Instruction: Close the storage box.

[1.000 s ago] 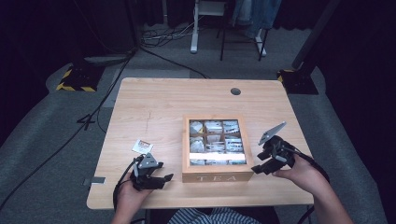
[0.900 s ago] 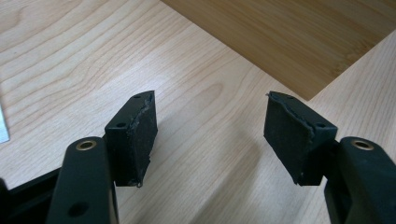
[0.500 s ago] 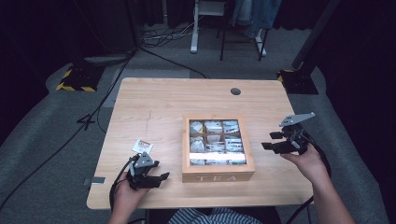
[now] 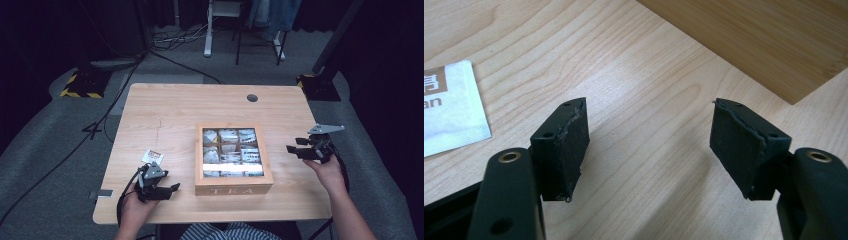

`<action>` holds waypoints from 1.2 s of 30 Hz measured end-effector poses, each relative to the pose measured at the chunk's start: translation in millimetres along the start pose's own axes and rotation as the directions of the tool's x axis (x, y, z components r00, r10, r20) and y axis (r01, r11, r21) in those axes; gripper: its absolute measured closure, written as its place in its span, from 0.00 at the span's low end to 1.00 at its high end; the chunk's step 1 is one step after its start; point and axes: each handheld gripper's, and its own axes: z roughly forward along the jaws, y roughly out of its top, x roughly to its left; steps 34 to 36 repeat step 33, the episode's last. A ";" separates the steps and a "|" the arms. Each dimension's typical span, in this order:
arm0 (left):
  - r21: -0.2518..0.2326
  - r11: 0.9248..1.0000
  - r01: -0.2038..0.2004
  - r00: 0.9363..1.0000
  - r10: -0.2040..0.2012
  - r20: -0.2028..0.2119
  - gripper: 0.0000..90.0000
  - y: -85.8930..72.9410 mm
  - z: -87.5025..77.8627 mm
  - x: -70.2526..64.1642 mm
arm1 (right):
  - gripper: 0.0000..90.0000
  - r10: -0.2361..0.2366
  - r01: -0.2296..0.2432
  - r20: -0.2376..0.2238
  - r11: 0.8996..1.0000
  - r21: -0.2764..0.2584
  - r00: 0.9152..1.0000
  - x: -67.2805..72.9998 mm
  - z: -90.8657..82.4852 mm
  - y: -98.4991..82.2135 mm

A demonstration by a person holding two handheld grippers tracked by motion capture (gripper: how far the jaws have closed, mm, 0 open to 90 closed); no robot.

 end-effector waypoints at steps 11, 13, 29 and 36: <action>0.006 1.000 -0.009 1.000 0.009 -0.012 0.35 0.5 0.5 -0.4 | 0.50 0.034 -0.036 0.080 0.999 0.018 0.996 -14.1 30.0 -28.6; 0.007 1.000 -0.010 1.000 0.010 -0.013 0.35 0.6 0.5 -0.7 | 0.50 0.033 -0.036 0.097 0.999 0.035 0.995 -13.8 35.7 -31.9; 0.012 1.000 -0.029 0.999 0.029 -0.029 0.34 0.8 1.4 -3.0 | 0.26 0.037 -0.035 0.079 0.999 -0.025 0.996 -11.0 62.3 -47.9; 0.018 0.999 -0.035 0.999 0.036 -0.036 0.34 0.8 1.9 -5.1 | 0.11 0.067 -0.067 0.116 0.998 -0.003 0.991 -12.5 63.8 -47.8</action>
